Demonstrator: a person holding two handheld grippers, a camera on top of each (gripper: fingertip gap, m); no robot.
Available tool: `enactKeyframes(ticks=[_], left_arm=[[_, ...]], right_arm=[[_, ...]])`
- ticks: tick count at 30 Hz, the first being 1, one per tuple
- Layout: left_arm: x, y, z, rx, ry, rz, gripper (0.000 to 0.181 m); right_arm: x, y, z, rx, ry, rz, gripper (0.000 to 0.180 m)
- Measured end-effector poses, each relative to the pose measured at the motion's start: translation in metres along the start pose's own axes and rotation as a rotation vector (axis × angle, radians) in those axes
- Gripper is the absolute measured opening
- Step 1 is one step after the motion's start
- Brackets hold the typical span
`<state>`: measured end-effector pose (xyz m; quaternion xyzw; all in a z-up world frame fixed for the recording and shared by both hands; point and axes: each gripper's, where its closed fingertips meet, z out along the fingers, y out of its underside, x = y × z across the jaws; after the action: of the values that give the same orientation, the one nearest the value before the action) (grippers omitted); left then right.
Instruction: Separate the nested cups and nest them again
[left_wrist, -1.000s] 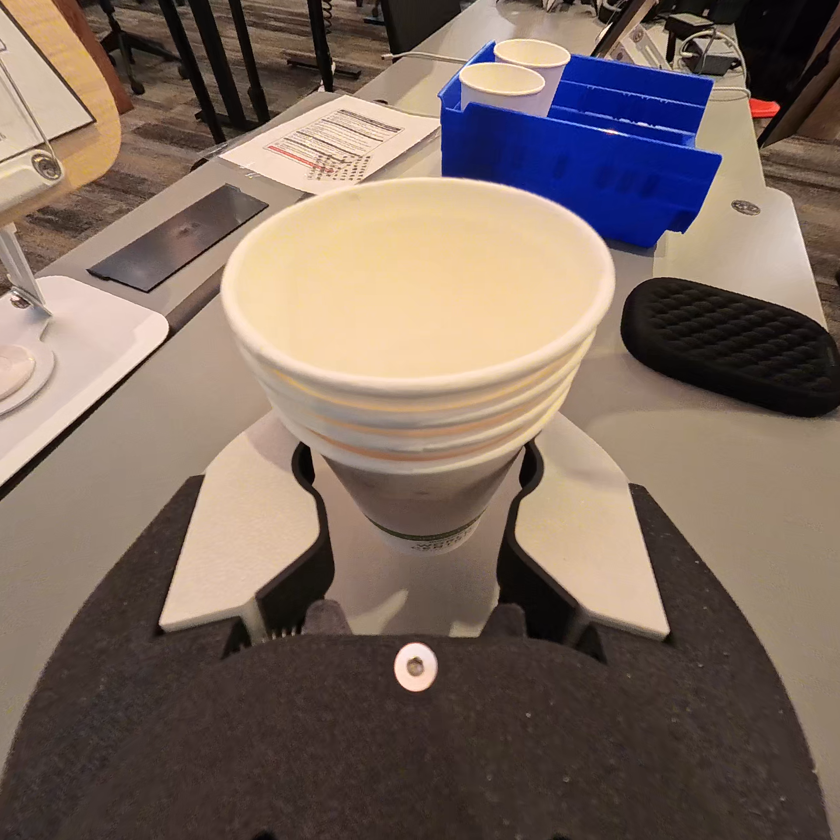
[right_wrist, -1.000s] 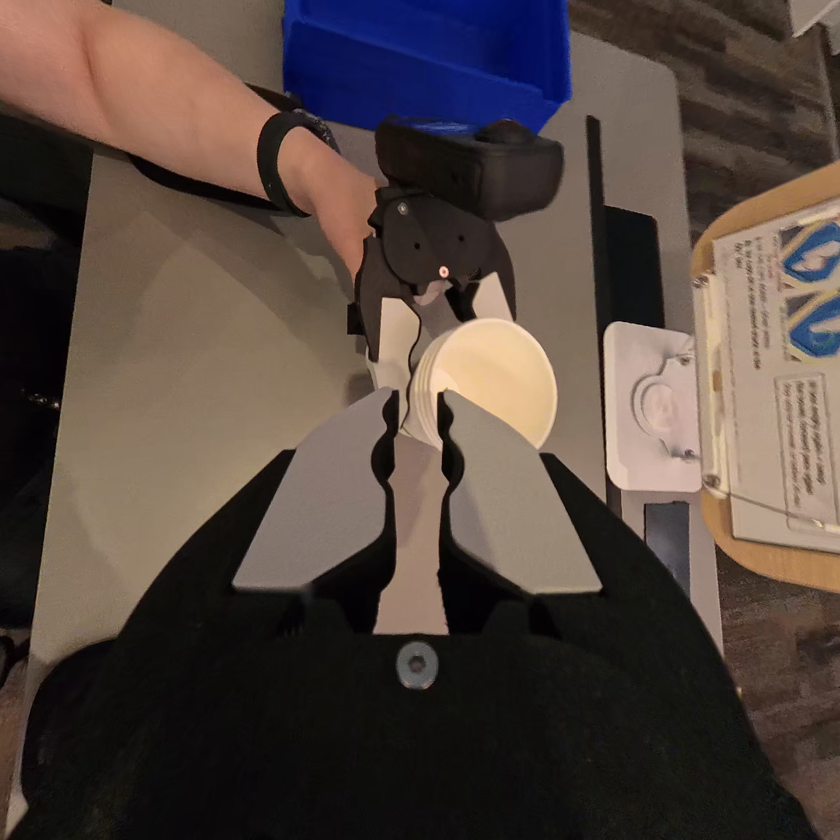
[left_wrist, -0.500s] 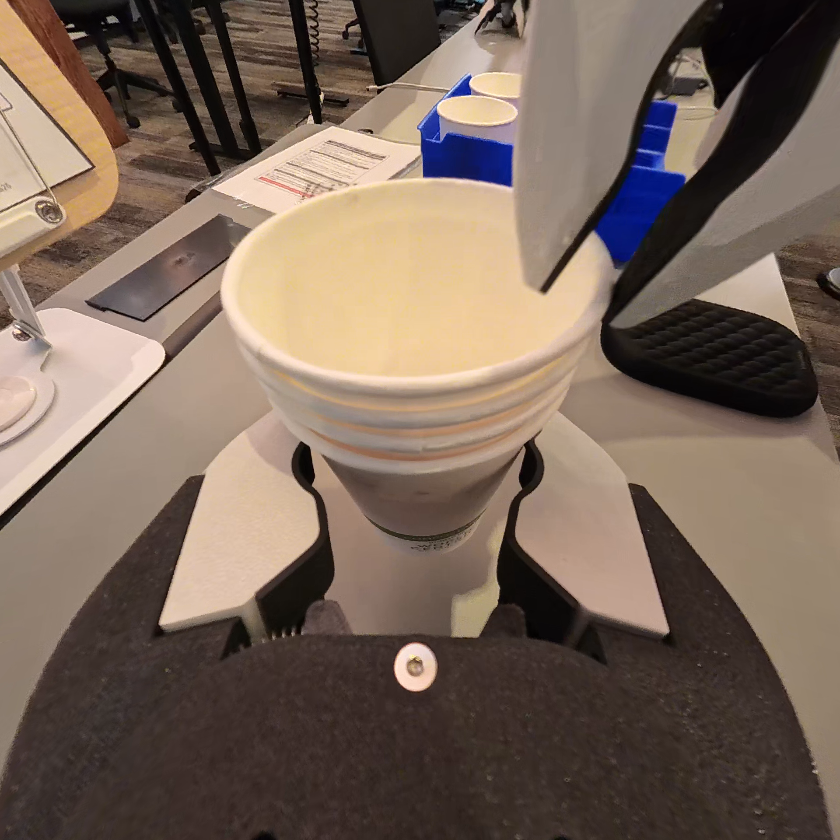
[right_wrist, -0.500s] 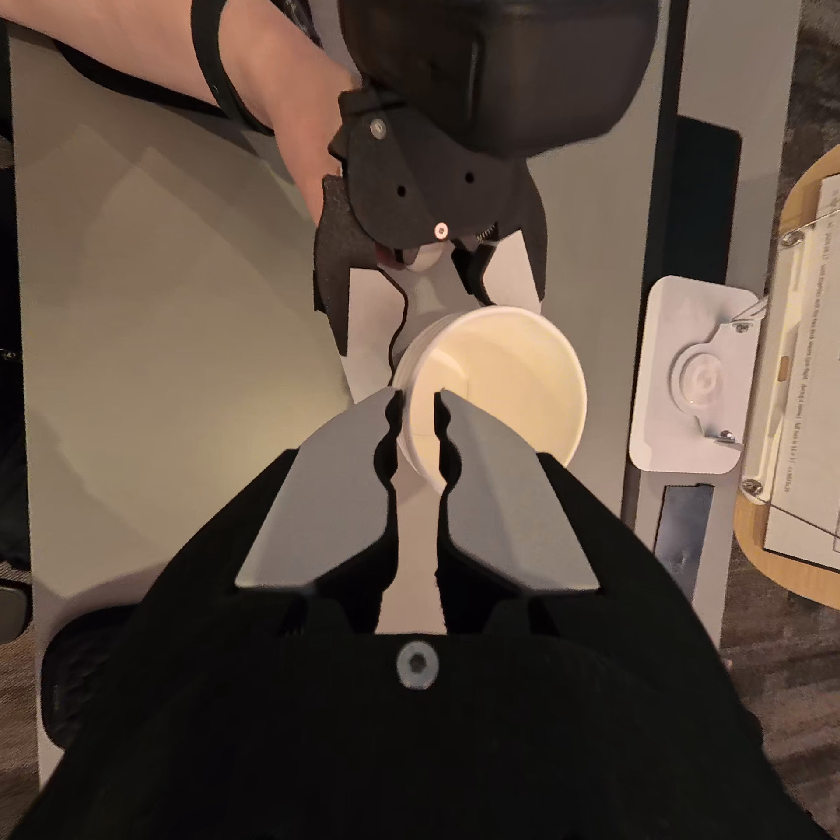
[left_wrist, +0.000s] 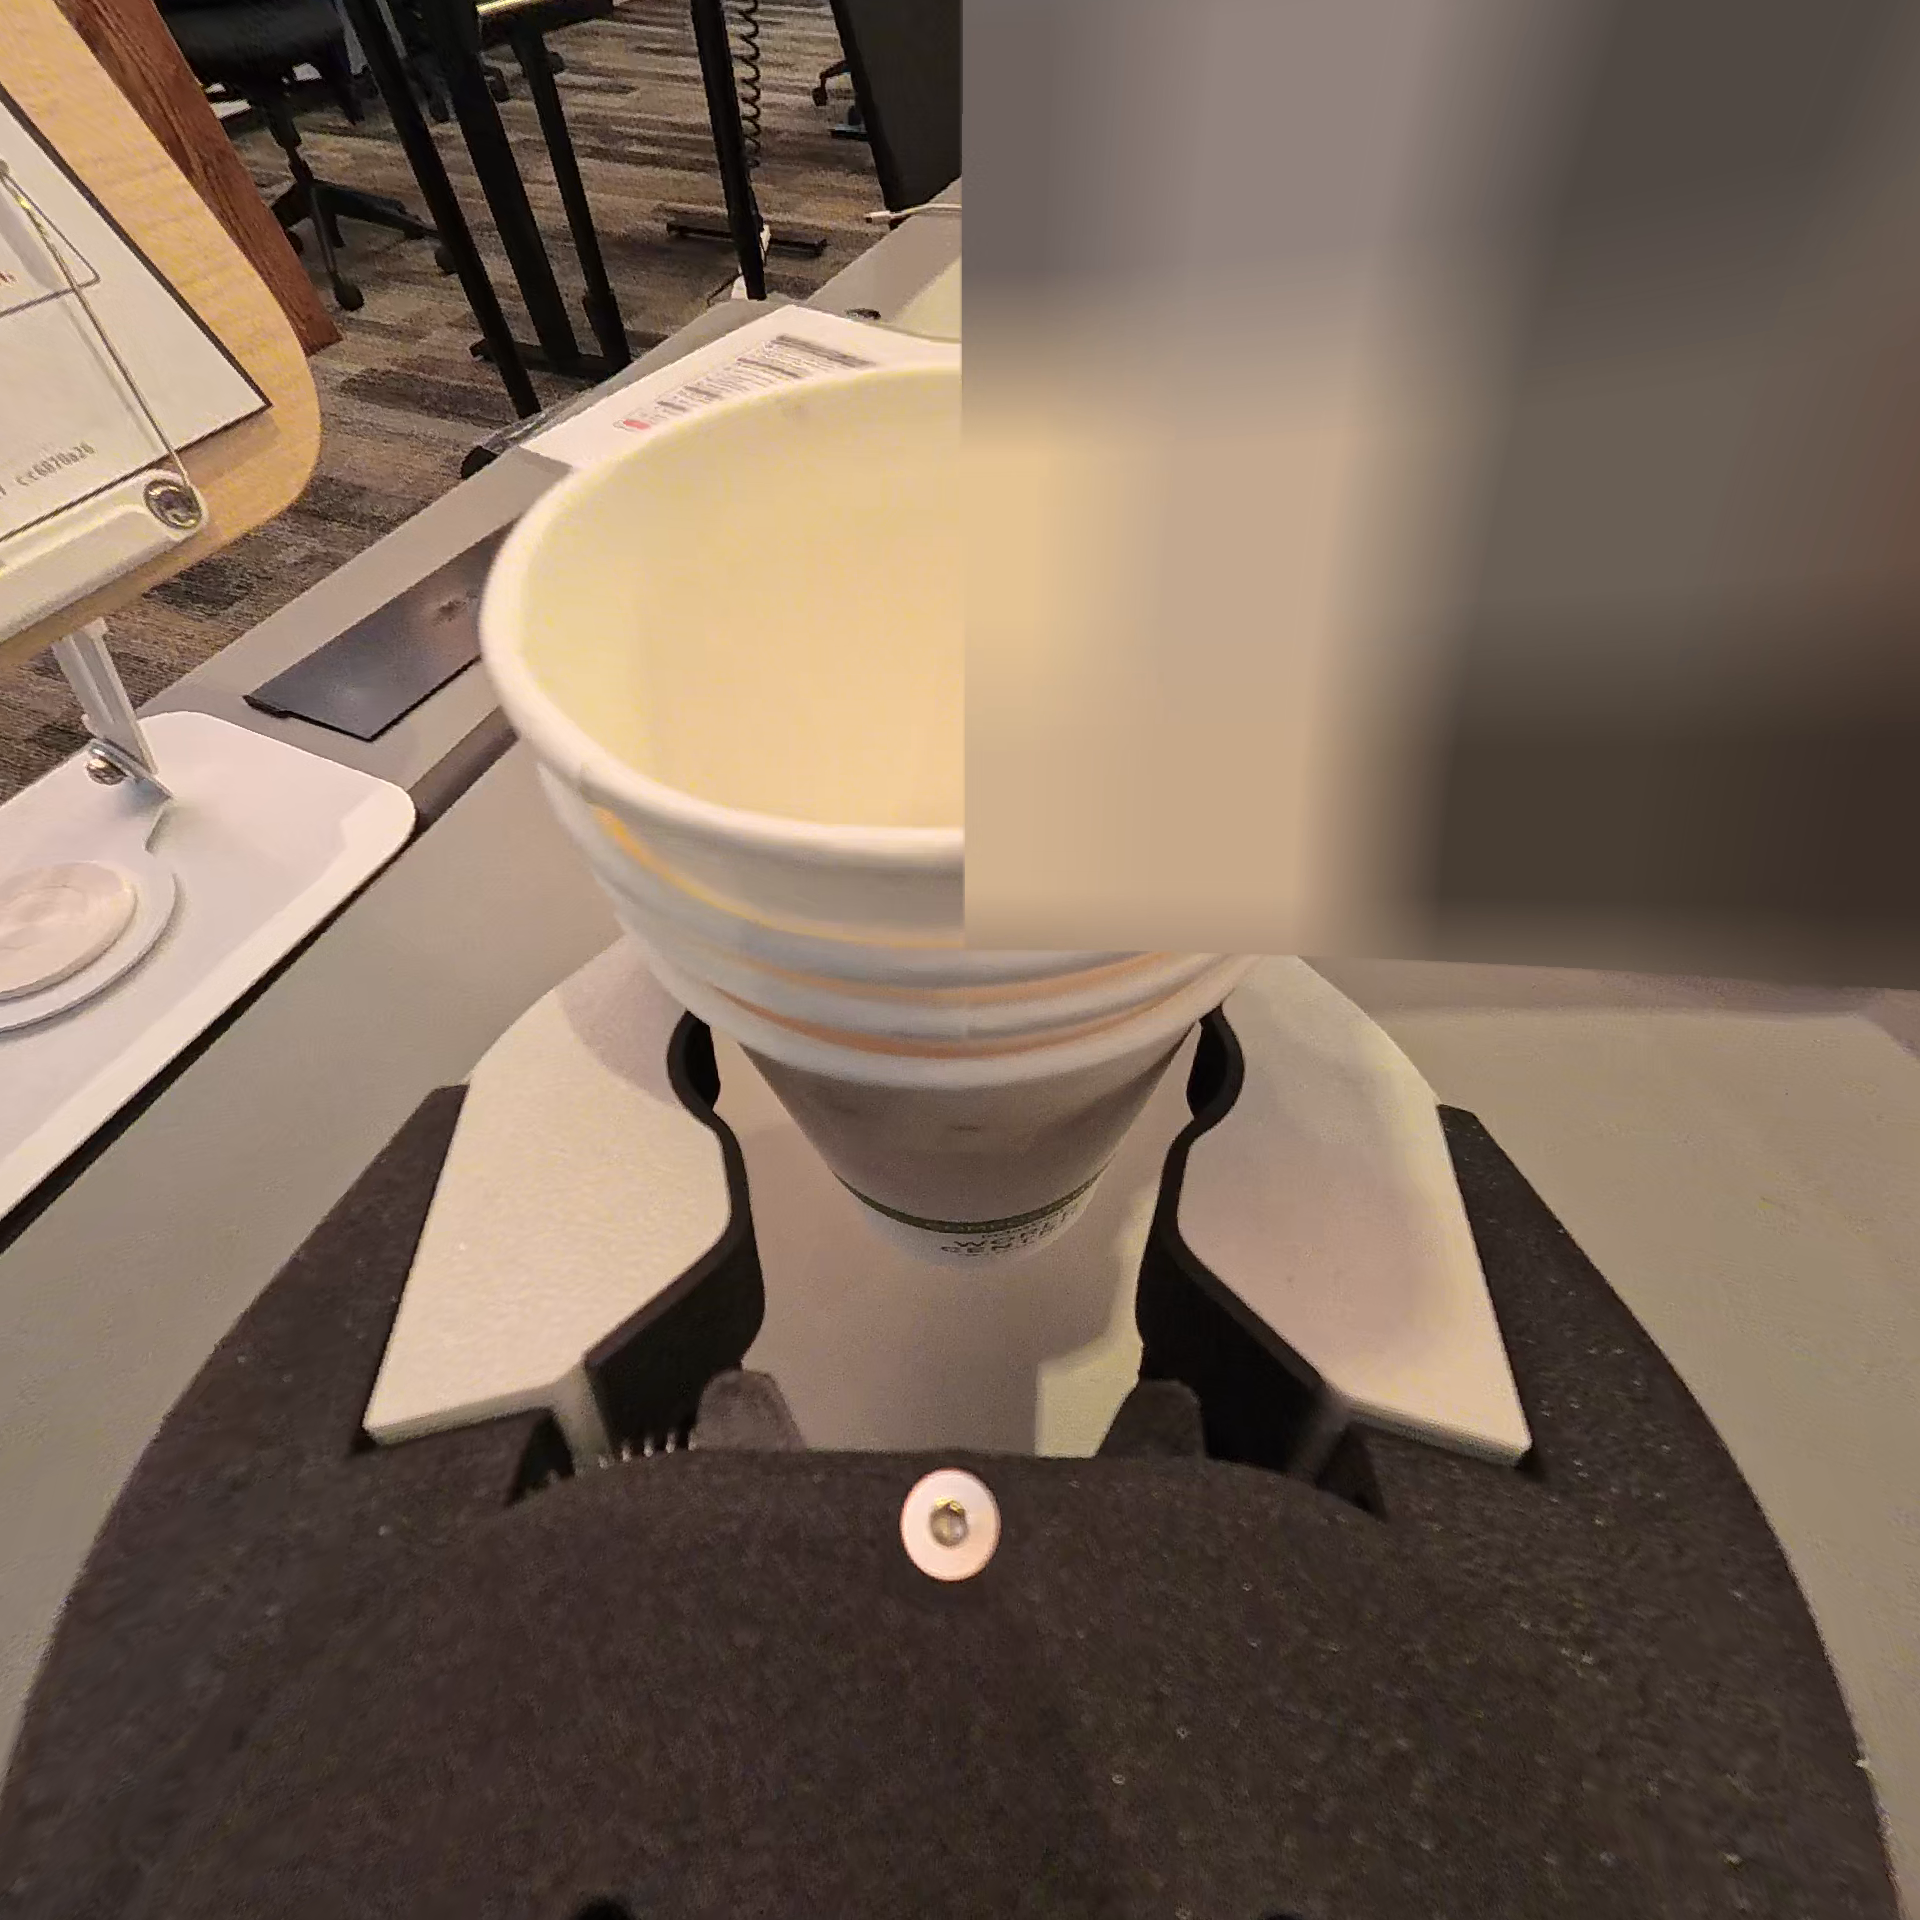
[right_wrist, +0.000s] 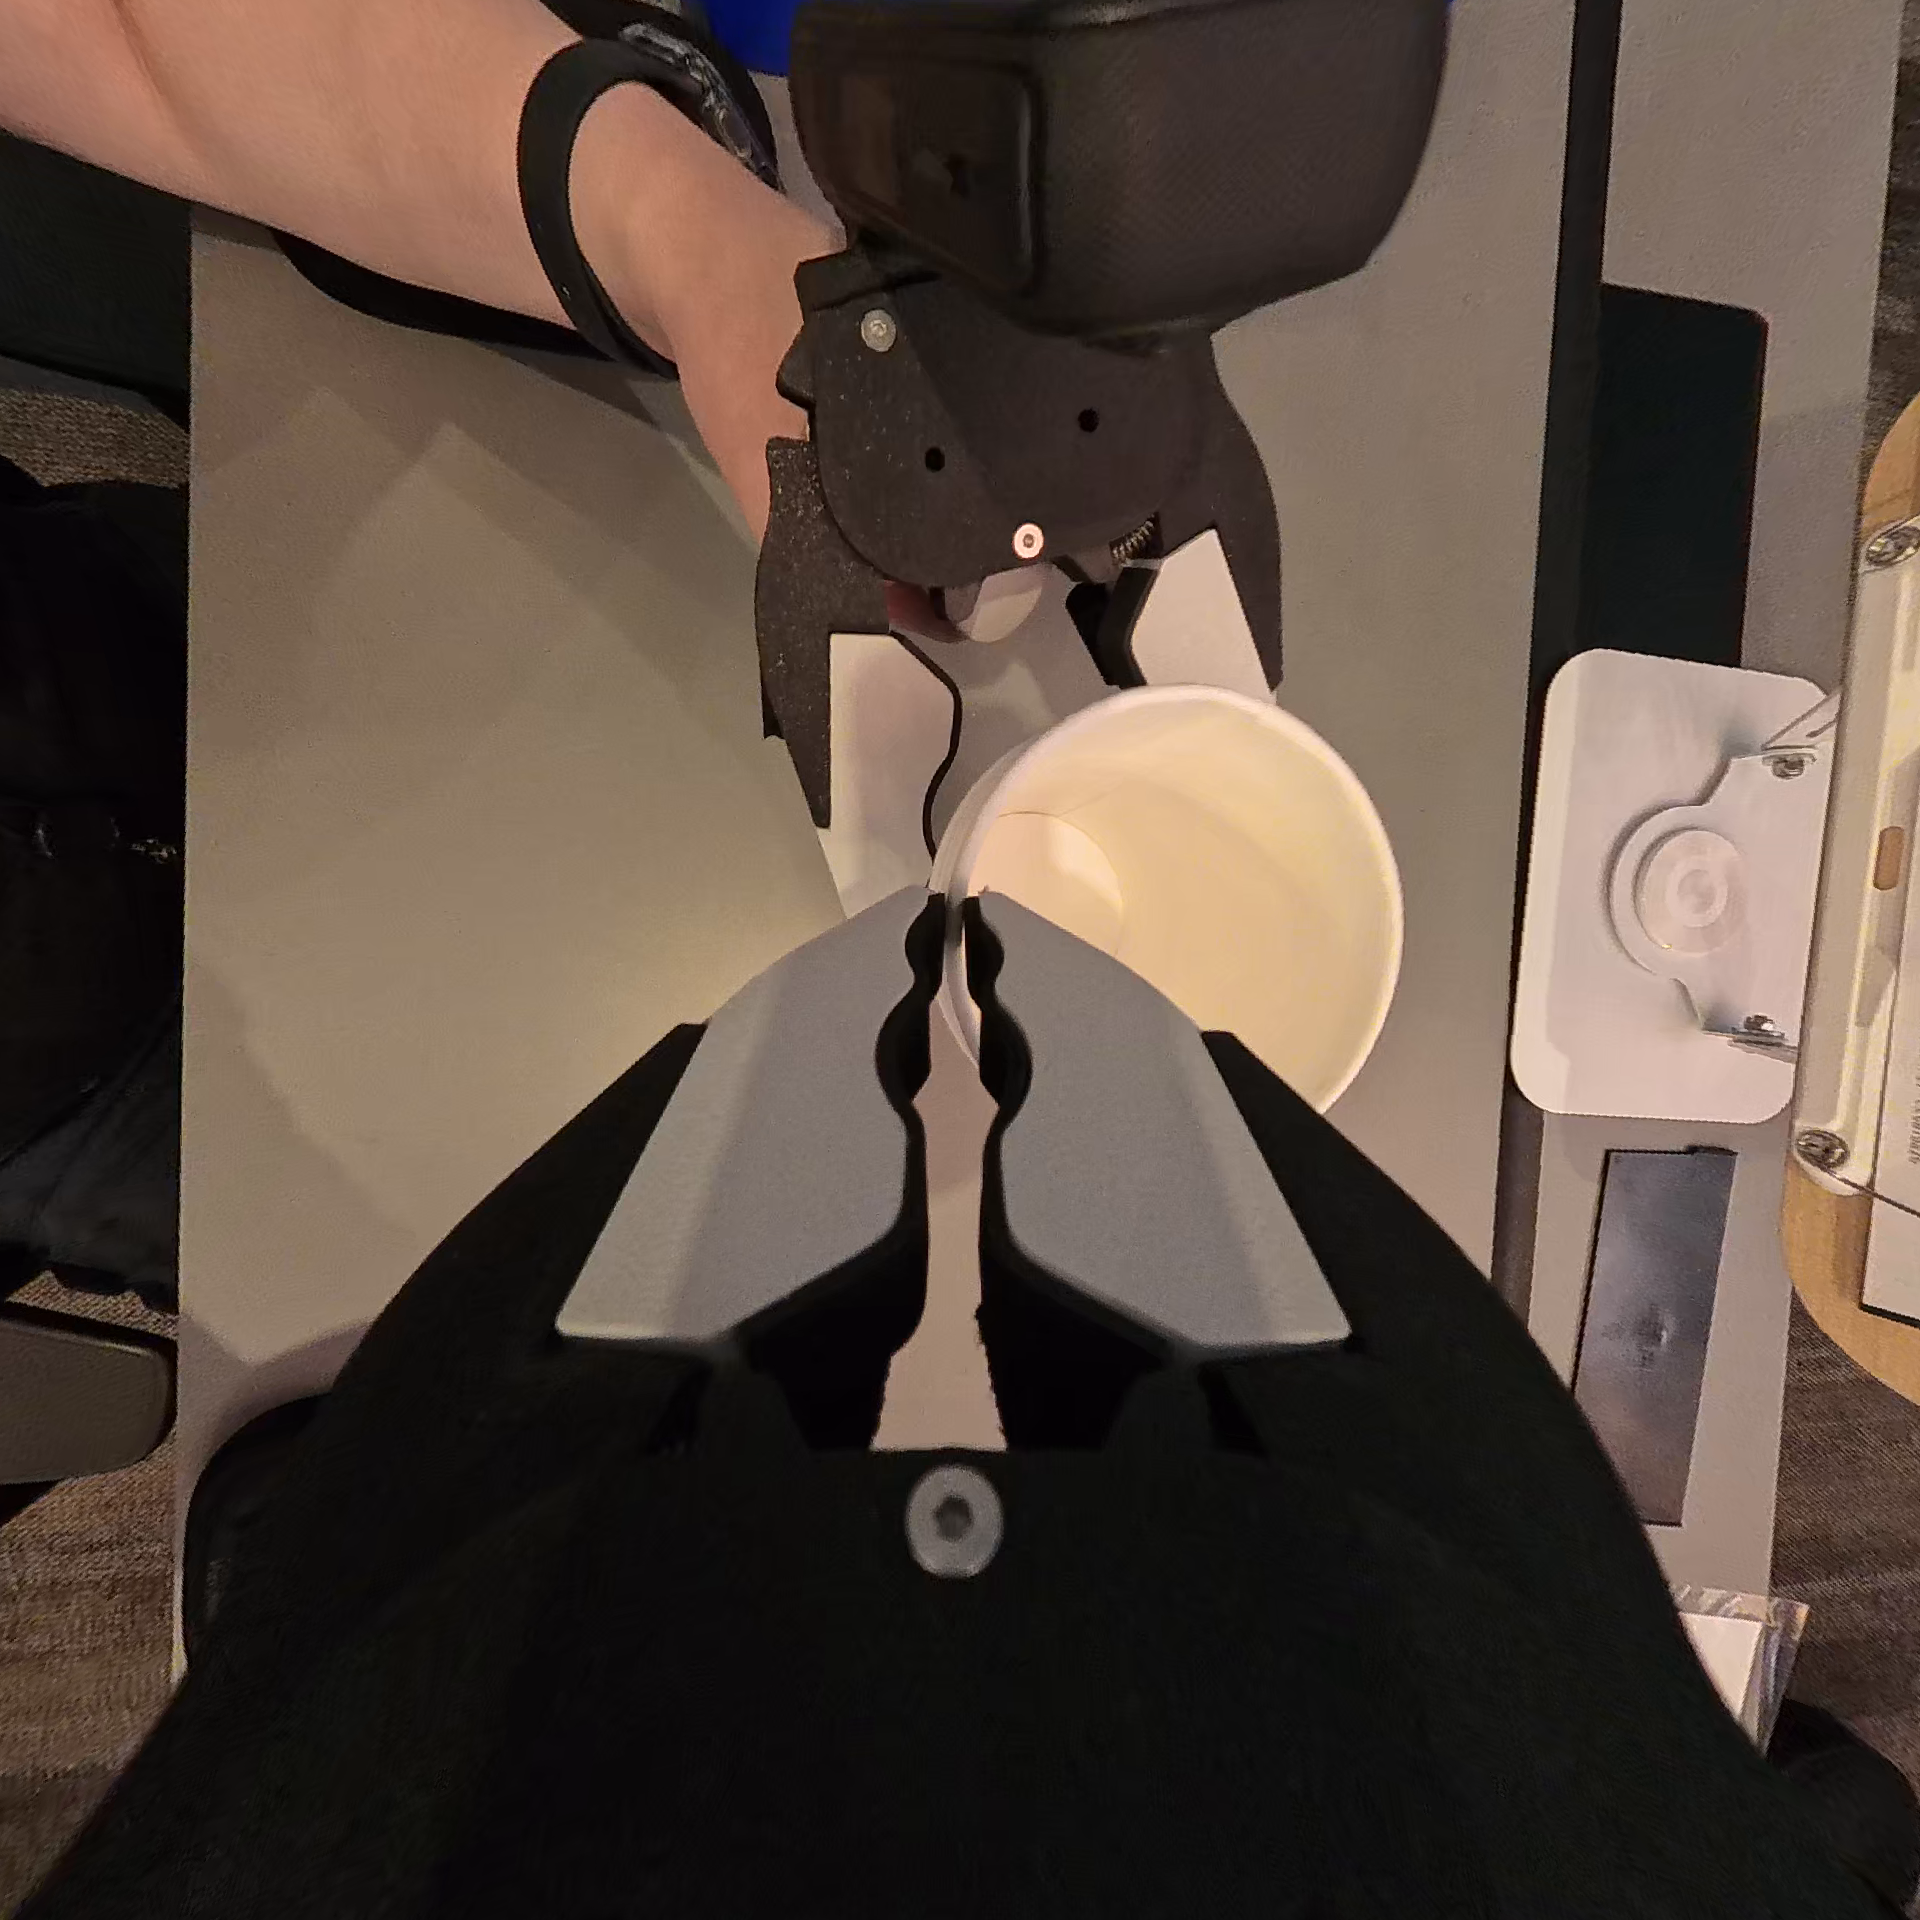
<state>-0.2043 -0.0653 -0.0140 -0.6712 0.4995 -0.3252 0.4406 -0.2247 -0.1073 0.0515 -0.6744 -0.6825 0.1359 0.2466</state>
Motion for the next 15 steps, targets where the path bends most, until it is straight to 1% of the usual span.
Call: enactKeyframes(ticks=[9, 15], left_arm=[[-0.002, -0.001, -0.001, 0.002, -0.018, 0.0, 0.09], [-0.005, 0.0, -0.001, 0.0, -0.029, -0.006, 0.09]], right_arm=[[0.001, -0.002, 0.0, 0.021, -0.017, 0.017, 0.003], [0.005, -0.008, -0.01, 0.051, 0.019, 0.008, 0.002]])
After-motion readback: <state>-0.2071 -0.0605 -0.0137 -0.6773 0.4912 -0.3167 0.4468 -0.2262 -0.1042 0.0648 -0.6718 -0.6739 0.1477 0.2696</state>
